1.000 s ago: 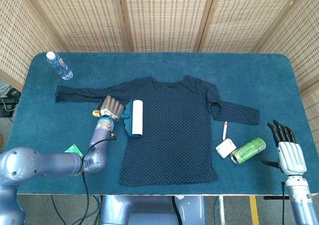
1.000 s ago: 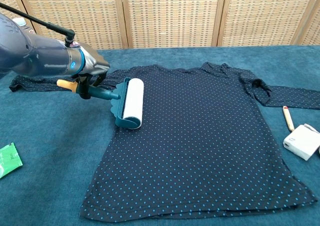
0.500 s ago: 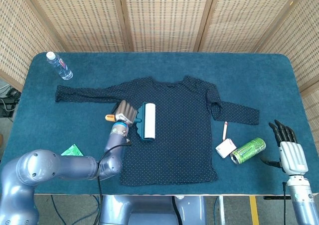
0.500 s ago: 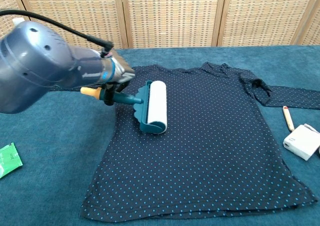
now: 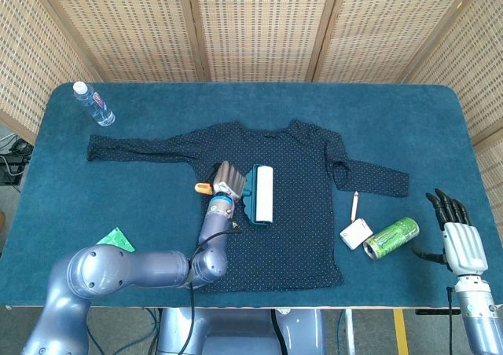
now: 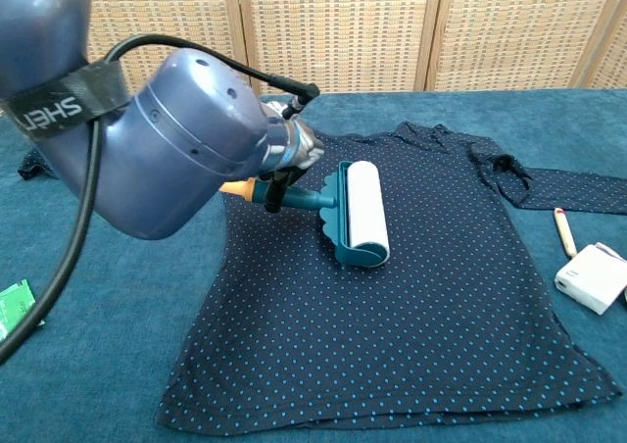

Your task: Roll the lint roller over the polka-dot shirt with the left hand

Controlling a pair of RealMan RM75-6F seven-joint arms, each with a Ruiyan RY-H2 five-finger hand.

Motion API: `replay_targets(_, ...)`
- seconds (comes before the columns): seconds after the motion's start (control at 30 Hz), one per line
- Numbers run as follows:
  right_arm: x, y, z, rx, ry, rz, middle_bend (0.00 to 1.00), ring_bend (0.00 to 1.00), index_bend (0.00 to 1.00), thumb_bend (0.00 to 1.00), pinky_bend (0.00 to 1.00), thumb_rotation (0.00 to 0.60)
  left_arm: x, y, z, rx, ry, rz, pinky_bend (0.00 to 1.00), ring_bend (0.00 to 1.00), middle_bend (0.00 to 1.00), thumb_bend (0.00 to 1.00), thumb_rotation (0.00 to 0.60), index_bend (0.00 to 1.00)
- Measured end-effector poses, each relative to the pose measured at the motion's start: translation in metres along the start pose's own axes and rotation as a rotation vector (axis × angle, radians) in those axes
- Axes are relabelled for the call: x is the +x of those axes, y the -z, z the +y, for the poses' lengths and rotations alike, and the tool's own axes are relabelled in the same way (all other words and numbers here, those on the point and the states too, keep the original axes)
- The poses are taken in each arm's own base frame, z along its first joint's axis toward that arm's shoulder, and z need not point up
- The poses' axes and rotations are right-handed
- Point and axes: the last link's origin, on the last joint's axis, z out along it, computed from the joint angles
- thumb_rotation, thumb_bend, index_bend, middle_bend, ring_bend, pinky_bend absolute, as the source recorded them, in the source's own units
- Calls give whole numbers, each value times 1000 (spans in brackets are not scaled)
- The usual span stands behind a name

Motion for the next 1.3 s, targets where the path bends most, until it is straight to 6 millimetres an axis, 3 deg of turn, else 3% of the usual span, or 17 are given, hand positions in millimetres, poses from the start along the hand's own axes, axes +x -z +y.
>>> replay_targets(0.2,0,0,0,4,3,-1,0,0,0,42,0,600,1,0,4,3,-9,-6,625,674,858,718,600,891)
replay_targets(0.4,-3,2,-3,14,12,-7,0,0,0,43,0,600,-9,3,-9,18,-14,-16,625,674,858,719,600,891)
replay_targets(0.97,-9,8,-16,60,40,-23,0,0,0,43,0,600,-95,22,-88,83,-37,-71,625,675,858,718,600,891)
replay_targets(1.3,-8,9,-18,64,38,-23,0,0,0,42,0,600,-103,23,-88,64,-24,-57,626,676,859,718,600,891)
